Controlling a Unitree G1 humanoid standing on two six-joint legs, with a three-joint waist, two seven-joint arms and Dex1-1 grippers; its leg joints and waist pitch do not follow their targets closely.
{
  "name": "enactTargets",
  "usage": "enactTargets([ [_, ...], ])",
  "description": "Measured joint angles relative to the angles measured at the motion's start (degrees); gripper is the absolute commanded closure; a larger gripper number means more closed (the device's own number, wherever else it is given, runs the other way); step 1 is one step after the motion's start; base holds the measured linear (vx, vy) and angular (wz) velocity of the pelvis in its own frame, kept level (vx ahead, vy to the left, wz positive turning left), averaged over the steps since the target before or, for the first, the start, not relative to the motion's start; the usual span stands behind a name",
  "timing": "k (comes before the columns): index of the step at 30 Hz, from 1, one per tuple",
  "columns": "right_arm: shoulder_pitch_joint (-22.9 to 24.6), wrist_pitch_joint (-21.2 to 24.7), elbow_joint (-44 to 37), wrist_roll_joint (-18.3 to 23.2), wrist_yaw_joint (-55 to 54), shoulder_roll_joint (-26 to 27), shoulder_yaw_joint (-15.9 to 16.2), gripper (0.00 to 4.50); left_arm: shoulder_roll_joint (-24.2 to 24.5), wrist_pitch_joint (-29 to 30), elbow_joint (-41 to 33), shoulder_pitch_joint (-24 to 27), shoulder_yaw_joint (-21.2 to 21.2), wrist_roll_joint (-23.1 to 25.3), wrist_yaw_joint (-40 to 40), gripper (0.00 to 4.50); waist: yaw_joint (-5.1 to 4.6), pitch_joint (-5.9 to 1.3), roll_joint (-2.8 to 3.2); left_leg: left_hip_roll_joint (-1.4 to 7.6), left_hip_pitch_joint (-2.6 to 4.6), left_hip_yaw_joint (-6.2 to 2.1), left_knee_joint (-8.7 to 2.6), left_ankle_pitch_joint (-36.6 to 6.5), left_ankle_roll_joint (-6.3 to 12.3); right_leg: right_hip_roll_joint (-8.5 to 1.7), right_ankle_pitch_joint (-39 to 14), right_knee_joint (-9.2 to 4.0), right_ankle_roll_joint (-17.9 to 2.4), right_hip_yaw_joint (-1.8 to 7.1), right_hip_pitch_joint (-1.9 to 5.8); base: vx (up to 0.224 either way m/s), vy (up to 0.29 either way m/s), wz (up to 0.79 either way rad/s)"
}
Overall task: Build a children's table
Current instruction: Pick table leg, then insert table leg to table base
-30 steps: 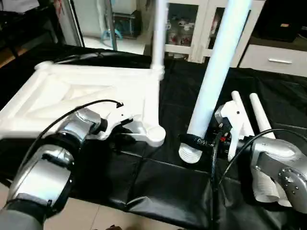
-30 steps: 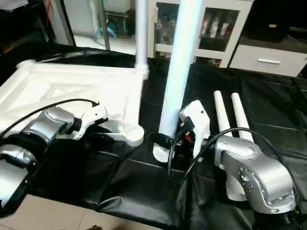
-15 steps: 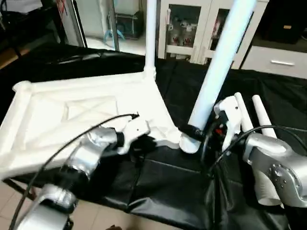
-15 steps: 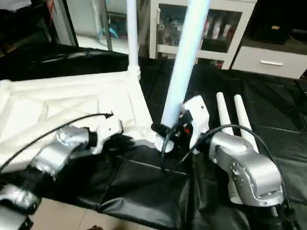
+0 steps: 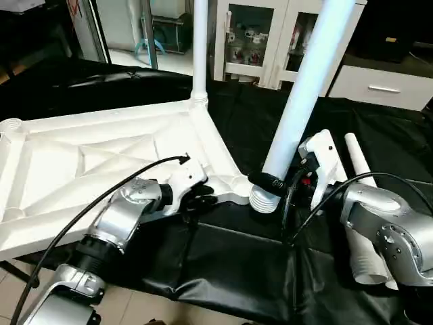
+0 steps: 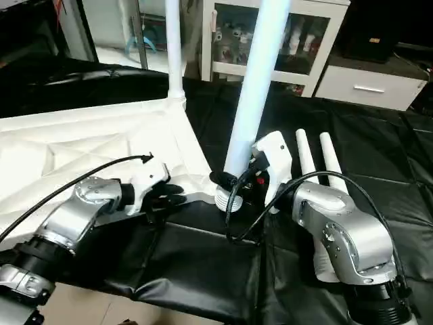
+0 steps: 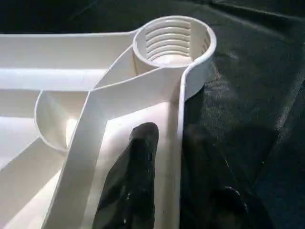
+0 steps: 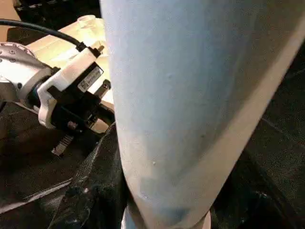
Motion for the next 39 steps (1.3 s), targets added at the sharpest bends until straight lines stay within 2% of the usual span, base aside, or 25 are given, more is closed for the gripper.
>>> enactTargets([
  [9,-3.31,-0.17,1.65,0.00,-0.50,1.23,-0.08,2.63,1.42,2.93,-1.79,0.07,-1.09,0.40,-0.51,3.27,-0.53,-0.12,-0.15,0.01,0.02,0.00,-0.09,0.00,0.00,0.04,0.00,0.01,0.00,0.01,-0.05,0.000,0.000,0.00],
  [18,-3.56,-0.53,2.75,-0.03,-0.08,1.15,-0.13,2.63,4.08,6.43,-5.14,1.05,-1.33,0.26,-2.36,3.27,-0.70,-0.32,-0.47,0.03,-0.01,0.00,-0.14,-0.01,-0.01,0.11,0.00,0.00,-0.01,0.06,-0.18,0.000,0.000,0.00],
  [20,-3.87,-0.59,2.98,-0.04,0.03,1.13,-0.13,2.63,4.25,7.48,-5.66,1.31,-0.83,-0.21,-2.39,2.99,-0.69,-0.32,-0.49,0.03,-0.01,0.00,-0.15,-0.01,-0.01,0.11,0.00,0.00,-0.01,0.06,-0.20,0.000,0.000,0.00],
  [27,-4.27,-0.94,4.52,-0.18,0.12,1.16,-0.12,2.63,4.76,8.65,-6.35,1.64,-0.70,-0.39,-2.57,2.75,-0.57,-0.36,-0.52,0.03,-0.03,0.01,-0.16,-0.01,-0.01,0.11,0.00,0.00,-0.01,0.07,-0.27,0.000,0.000,0.00],
  [29,-5.21,-1.37,5.14,-0.36,0.07,1.34,-0.12,2.63,4.40,8.87,-5.69,1.62,-0.19,-0.84,-2.45,3.11,-0.58,-0.37,-0.50,0.02,-0.04,0.02,-0.16,-0.01,-0.01,0.10,0.00,0.00,-0.01,0.08,-0.27,0.000,0.000,0.00],
  [33,-7.70,-3.11,7.70,-1.43,-0.43,2.81,0.06,2.63,3.63,8.89,-4.30,1.53,0.35,-1.34,-2.50,3.26,-0.54,-0.50,-0.46,0.01,0.01,0.02,-0.16,-0.01,-0.01,0.09,0.00,0.00,-0.01,0.09,-0.24,0.000,0.000,0.00],
  [34,-9.06,-4.29,10.06,-2.35,-0.63,3.66,0.33,2.63,3.66,8.90,-4.20,1.46,0.40,-1.45,-2.95,3.54,-0.64,-0.57,-0.41,-0.01,0.00,0.02,-0.16,-0.01,-0.01,0.08,0.00,-0.01,-0.01,0.09,-0.24,0.000,0.000,0.00],
  [38,-10.83,-5.76,14.24,-3.78,-0.86,4.54,1.42,2.63,3.60,9.54,-4.44,1.54,0.33,-2.39,-4.27,3.66,-0.59,-0.64,-0.32,-0.01,-0.01,0.02,-0.17,-0.02,-0.01,0.07,-0.02,-0.02,-0.02,0.09,-0.25,0.000,0.000,0.00],
  [39,-11.00,-5.79,15.02,-3.96,-0.68,4.55,1.95,2.63,3.61,9.61,-4.61,1.63,0.27,-2.43,-4.49,3.95,-0.58,-0.64,-0.32,-0.01,-0.02,0.02,-0.19,-0.04,0.01,0.07,-0.05,-0.03,-0.02,0.09,-0.26,0.000,0.000,0.00],
])
